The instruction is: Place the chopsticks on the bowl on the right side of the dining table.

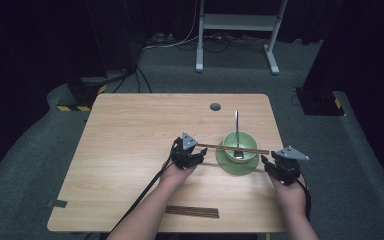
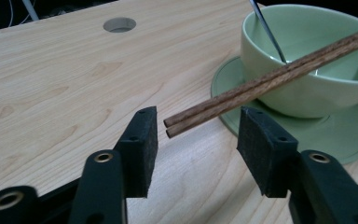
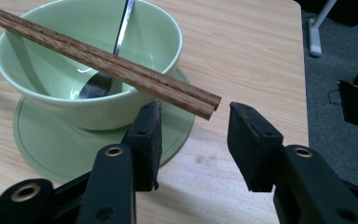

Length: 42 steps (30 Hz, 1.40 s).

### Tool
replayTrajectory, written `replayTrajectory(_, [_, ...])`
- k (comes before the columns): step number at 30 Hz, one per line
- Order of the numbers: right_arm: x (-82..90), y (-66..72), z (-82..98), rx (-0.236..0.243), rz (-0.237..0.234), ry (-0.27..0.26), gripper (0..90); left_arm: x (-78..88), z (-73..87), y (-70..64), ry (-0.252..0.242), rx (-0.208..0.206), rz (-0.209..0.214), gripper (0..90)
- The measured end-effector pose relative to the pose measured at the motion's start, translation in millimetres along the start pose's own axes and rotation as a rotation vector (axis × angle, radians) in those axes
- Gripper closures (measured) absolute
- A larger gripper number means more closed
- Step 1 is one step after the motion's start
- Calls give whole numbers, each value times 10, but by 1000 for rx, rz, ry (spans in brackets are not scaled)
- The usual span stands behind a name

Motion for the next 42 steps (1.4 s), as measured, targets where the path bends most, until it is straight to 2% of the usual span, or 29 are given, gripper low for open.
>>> replayTrajectory(4, [-10, 4, 36, -5, 0, 7, 592, 17, 34, 18, -11, -5, -14, 540])
replayTrajectory(7, [-7, 4, 39, -4, 4, 5, 603, 35, 38, 34, -25, 8, -21, 567])
replayTrajectory(8, [4, 3, 37, -7, 9, 2, 610, 71, 44, 54, -49, 38, -14, 576])
replayTrajectory(9, [4, 3, 37, -7, 9, 2, 610, 71, 44, 54, -49, 38, -14, 584])
replayTrajectory(12, [29, -43, 44, -41, 18, -6, 638, 102, 76, 75, -63, 48, -12, 625])
replayTrajectory(16, [31, -48, 45, -41, 17, -2, 659, 102, 76, 70, -72, 52, -7, 679])
replayTrajectory(18, [38, -27, 18, -23, 19, -9, 692, 94, 74, 55, -76, 55, -3, 695])
replayTrajectory(22, [29, -16, -8, -17, 27, -9, 716, 82, 91, 35, -72, 53, -6, 699])
replayTrajectory(31, [-33, -102, -21, -32, 42, 5, 741, 104, 132, 25, -75, 47, -12, 723])
replayTrajectory(38, [-61, -93, -33, -20, 36, 11, 750, 146, 149, 72, -76, 68, -18, 747])
replayTrajectory(42, [-78, -70, -30, -5, 23, 12, 741, 149, 152, 65, -74, 71, -2, 758])
Point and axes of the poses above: each handheld gripper's, and its own axes: x roughly backward along the jaws, z roughly out of its underside, y roughly to its left, the point moved 5 cm from there along -x, roughly forward along the jaws, and after that the axes turned 14 degrees about x, right-handed, at the moved point
